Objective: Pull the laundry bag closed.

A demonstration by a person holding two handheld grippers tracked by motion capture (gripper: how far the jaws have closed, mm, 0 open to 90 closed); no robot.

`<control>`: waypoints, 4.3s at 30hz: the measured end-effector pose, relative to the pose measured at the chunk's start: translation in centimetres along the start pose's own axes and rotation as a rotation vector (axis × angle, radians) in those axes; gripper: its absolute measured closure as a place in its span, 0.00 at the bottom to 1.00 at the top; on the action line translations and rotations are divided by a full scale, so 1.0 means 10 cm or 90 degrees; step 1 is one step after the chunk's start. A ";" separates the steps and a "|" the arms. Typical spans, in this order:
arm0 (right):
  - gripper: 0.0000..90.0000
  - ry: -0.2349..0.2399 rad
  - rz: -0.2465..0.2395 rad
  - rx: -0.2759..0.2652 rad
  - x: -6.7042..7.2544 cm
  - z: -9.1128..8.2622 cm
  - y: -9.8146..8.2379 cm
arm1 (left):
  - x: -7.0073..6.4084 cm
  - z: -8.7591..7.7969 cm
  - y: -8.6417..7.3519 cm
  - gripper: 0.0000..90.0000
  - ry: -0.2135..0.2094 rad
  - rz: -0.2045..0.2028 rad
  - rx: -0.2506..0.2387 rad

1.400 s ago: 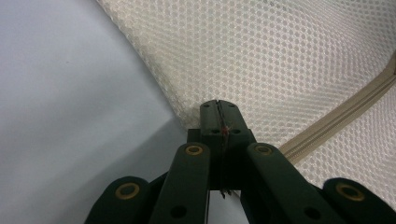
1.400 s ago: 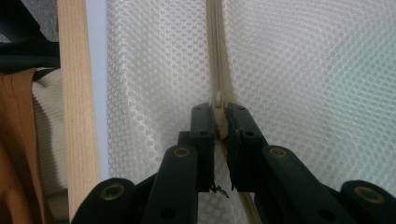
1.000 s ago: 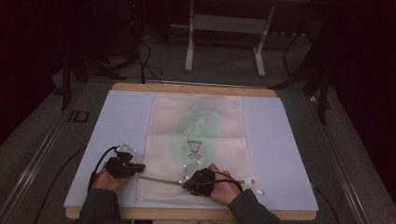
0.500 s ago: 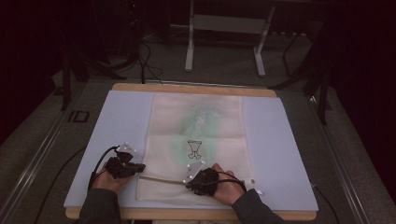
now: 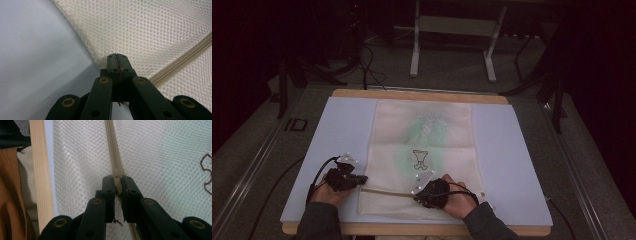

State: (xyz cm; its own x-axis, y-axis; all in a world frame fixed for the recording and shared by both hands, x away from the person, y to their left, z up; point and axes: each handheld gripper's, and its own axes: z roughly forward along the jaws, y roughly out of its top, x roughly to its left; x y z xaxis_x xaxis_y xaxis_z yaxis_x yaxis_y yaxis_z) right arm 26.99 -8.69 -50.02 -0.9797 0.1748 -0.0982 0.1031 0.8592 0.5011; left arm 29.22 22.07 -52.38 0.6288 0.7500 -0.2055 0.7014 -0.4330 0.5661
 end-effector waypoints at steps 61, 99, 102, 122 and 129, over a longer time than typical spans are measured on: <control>0.91 -0.004 0.056 0.013 -0.12 -0.21 -0.45 | -0.01 0.00 0.00 1.00 0.003 0.000 -0.001; 0.91 -0.013 0.084 0.019 -0.17 -0.35 -0.71 | -0.01 0.00 0.00 1.00 0.003 0.000 -0.001; 0.91 -0.013 0.087 0.021 -0.17 -0.37 -0.73 | -0.01 0.00 0.00 1.00 0.004 0.000 0.000; 0.91 -0.024 0.101 0.022 -0.18 -0.46 -0.85 | -0.01 0.00 0.00 1.00 0.005 0.001 0.002; 0.91 -0.025 0.103 0.024 -0.20 -0.48 -0.88 | -0.01 0.00 0.00 1.00 0.005 0.001 0.002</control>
State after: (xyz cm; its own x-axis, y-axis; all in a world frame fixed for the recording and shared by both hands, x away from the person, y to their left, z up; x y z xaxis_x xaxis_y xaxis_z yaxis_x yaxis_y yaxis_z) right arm 27.19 -18.88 -50.07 -0.9425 0.3300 -0.0533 0.2656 0.8361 0.4800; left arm 29.16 21.96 -52.34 0.6272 0.7533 -0.1979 0.7012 -0.4355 0.5645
